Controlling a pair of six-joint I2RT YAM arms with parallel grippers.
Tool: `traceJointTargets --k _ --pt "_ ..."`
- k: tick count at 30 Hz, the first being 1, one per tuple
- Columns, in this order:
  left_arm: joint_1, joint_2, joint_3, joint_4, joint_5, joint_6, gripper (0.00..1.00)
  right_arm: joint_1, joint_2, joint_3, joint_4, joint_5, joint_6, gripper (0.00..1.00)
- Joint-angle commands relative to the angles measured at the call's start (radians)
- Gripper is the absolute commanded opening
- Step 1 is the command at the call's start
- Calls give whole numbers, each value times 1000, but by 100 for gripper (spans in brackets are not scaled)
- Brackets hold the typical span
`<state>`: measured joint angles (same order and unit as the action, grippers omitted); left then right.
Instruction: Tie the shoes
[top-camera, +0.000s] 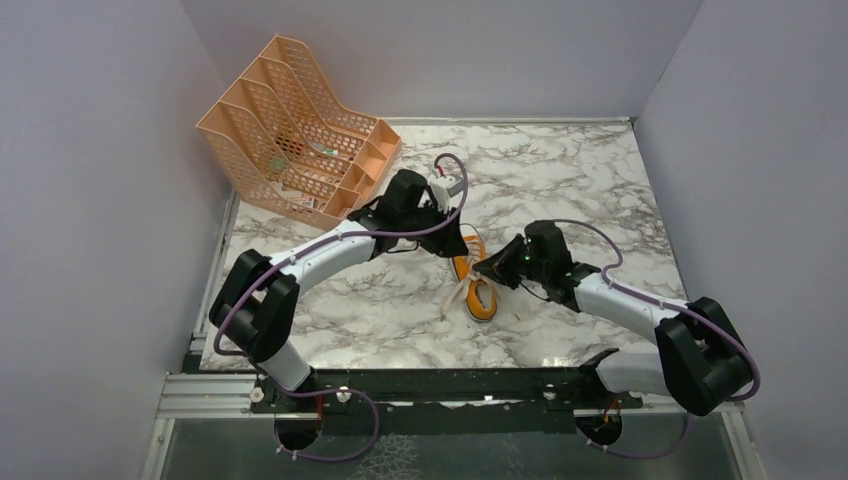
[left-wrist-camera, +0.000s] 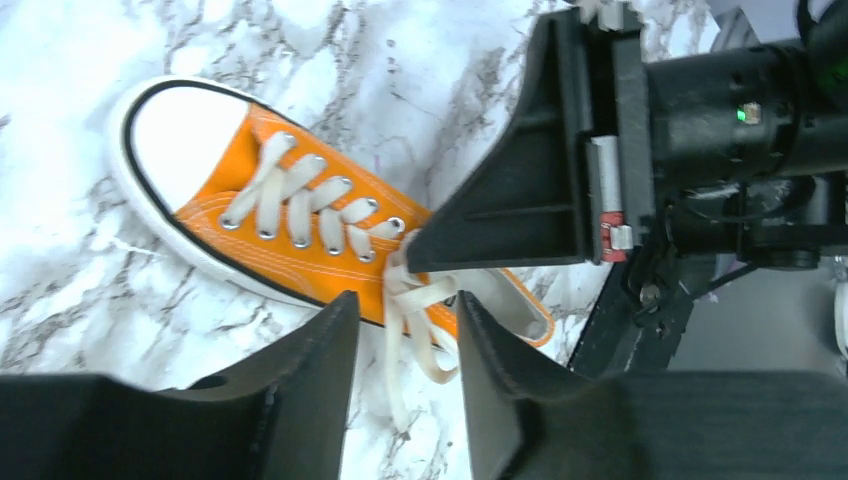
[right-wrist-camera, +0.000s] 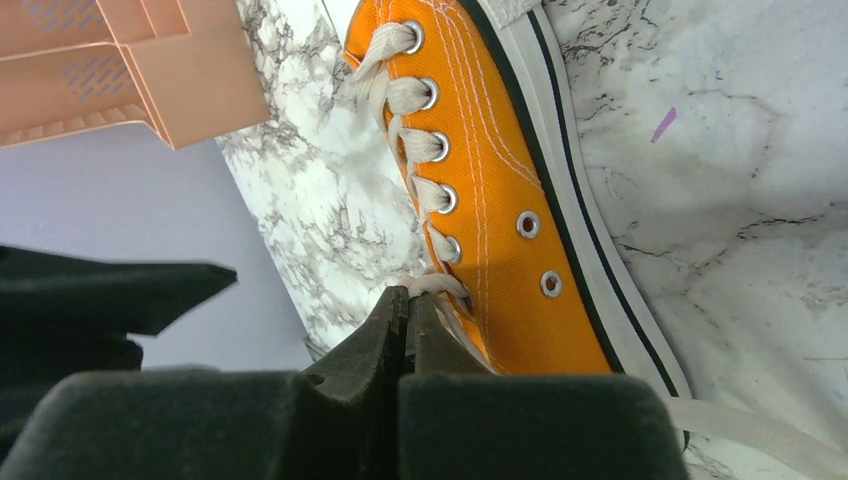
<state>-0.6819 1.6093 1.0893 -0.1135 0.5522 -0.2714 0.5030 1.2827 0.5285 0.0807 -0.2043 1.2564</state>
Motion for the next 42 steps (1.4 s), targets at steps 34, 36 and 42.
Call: traceJointTargets --k 34,36,42 --pt "15 225 -6 242 212 -12 21 2 -40 -31 51 17 -25 0" --pt "16 216 -16 254 212 -16 14 2 -40 -28 49 10 -43 0" --pt "17 184 -28 267 172 -23 0 2 -65 11 -40 1 -196 1"
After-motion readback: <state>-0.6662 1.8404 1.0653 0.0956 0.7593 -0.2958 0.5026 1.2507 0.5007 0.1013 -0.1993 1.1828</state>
